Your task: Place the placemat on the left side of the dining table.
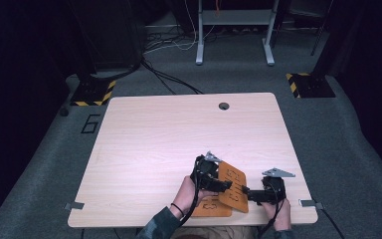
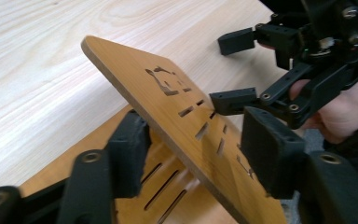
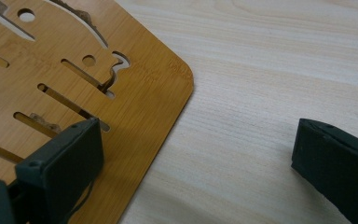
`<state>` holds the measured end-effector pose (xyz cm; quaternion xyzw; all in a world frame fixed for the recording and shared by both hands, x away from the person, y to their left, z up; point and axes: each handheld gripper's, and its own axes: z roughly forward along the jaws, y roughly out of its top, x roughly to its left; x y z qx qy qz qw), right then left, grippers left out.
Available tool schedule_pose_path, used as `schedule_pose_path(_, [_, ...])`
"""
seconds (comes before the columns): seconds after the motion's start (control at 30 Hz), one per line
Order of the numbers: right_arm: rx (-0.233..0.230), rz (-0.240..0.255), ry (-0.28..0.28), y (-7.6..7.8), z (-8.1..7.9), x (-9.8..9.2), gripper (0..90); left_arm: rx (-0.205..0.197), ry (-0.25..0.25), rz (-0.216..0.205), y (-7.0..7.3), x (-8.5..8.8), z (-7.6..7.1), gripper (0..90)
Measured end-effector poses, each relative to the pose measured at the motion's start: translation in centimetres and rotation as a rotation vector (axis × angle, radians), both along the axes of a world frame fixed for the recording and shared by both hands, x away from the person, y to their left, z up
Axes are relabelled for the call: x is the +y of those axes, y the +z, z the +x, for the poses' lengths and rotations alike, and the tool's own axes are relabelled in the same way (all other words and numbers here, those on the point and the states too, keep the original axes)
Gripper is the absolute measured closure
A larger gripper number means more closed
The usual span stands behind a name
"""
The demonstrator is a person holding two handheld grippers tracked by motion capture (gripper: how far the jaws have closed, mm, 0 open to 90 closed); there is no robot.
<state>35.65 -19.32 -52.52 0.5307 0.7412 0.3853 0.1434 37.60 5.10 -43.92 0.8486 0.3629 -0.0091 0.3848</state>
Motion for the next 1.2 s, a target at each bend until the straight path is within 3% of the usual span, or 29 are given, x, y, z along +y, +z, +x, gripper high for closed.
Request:
schedule_pose_path(0.23, [0.0,0.007,-0.012,0.0,0.0,-0.3,3.3,-0.012,-0.041,0.011,0.3,-1.0,0.2,52.8])
schedule_pose_path(0.3, [-0.014,-0.047,-0.033,0.0,-0.1,-0.2,5.5,-0.014,-0.046,0.018,0.3,-1.3,0.2,56.1])
schedule_pose_path(0.33, [-0.016,-0.052,-0.033,0.0,-0.1,-0.2,5.6,-0.015,-0.055,0.026,0.3,-1.4,0.2,57.5])
schedule_pose_path(0.7, [-0.016,-0.039,-0.056,0.0,-0.1,-0.4,5.7,-0.025,-0.063,0.052,0.3,-2.2,1.0,68.1])
schedule_pose_path(0.93, [-0.013,-0.058,-0.13,0.0,-0.3,-1.0,5.8,0.037,-0.082,0.005,-0.2,-2.7,2.5,71.2])
schedule_pose_path(1.0, [-0.015,-0.059,-0.132,0.0,-0.4,-1.3,5.9,0.039,-0.09,-0.005,-0.3,-2.9,2.7,71.9])
schedule_pose_path(1.2, [-0.063,-0.081,-0.153,0.0,-0.8,-2.0,6.4,0.055,-0.111,-0.034,-0.4,-3.4,3.1,74.0])
